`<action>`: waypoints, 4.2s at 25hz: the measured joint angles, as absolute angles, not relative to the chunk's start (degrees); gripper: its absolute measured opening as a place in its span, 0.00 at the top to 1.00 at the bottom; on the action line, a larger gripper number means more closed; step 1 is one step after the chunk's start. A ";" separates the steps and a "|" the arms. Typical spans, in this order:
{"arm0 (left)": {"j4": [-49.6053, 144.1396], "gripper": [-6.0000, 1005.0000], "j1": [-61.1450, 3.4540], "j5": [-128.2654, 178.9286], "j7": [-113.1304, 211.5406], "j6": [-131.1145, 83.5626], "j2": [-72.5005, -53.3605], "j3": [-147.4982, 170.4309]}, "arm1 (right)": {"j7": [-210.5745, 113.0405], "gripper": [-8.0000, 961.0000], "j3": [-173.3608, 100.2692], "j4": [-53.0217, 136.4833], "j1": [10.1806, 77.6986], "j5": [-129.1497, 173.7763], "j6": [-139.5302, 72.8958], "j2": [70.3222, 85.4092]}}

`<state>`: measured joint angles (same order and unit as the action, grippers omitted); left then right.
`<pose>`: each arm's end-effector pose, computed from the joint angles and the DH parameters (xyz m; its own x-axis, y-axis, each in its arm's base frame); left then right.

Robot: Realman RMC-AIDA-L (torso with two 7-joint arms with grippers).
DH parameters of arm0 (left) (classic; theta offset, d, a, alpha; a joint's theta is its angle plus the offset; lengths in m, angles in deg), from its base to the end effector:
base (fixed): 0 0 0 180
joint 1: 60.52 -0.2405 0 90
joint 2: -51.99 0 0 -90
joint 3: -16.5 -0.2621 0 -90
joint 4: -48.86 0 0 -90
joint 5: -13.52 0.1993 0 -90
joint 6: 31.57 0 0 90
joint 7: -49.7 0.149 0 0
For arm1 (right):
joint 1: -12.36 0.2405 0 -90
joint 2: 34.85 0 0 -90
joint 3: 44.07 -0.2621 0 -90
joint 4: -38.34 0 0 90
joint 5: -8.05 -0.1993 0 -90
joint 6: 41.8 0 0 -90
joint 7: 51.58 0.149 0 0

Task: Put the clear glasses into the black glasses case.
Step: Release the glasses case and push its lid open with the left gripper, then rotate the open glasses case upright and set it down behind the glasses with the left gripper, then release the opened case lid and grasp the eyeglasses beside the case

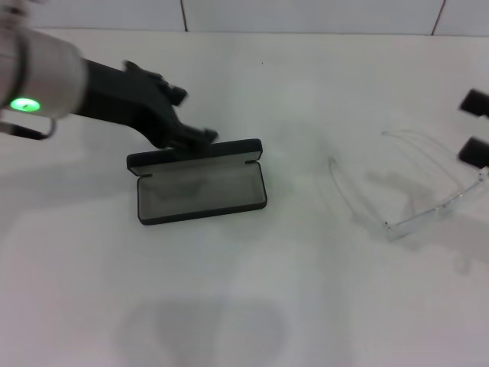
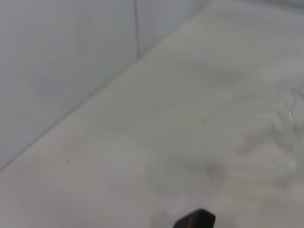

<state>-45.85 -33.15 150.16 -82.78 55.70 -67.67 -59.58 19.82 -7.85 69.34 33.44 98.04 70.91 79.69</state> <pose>-0.1444 0.3370 0.0245 0.9404 0.3397 -0.0135 0.3047 -0.8600 -0.4093 0.2616 0.2659 0.0609 0.4982 -0.1198 -0.8587 -0.3792 -0.9208 -0.0915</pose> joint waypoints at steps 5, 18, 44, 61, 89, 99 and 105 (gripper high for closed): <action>-43.72 0.24 -31.48 157.17 -85.19 53.08 -67.74 -66.88 | 19.67 0.09 -9.95 68.97 32.38 97.96 71.30 79.63; -32.67 0.24 -27.43 163.93 -85.53 44.42 -67.77 -73.25 | 19.19 0.09 -10.06 68.84 32.69 97.97 70.41 79.58; -29.98 0.71 -24.42 168.30 -86.60 45.81 -67.81 -77.88 | 16.48 0.09 -23.54 63.17 32.17 97.67 71.00 79.75; -43.63 0.80 -27.27 168.23 -89.06 46.08 -68.10 -91.40 | 12.60 0.09 -45.64 55.36 26.90 93.18 81.05 80.38; -37.10 0.79 -22.83 167.67 -89.70 34.19 -68.35 -102.57 | 11.70 0.09 -45.66 54.19 26.69 93.53 81.29 80.47; -37.34 0.79 -23.55 167.67 -89.60 33.62 -68.26 -102.56 | 11.70 0.09 -45.61 54.10 26.51 93.80 81.34 80.46; -39.92 0.59 -24.64 167.61 -89.91 34.17 -68.20 -102.39 | 11.70 0.09 -41.27 57.09 26.72 95.01 80.96 80.12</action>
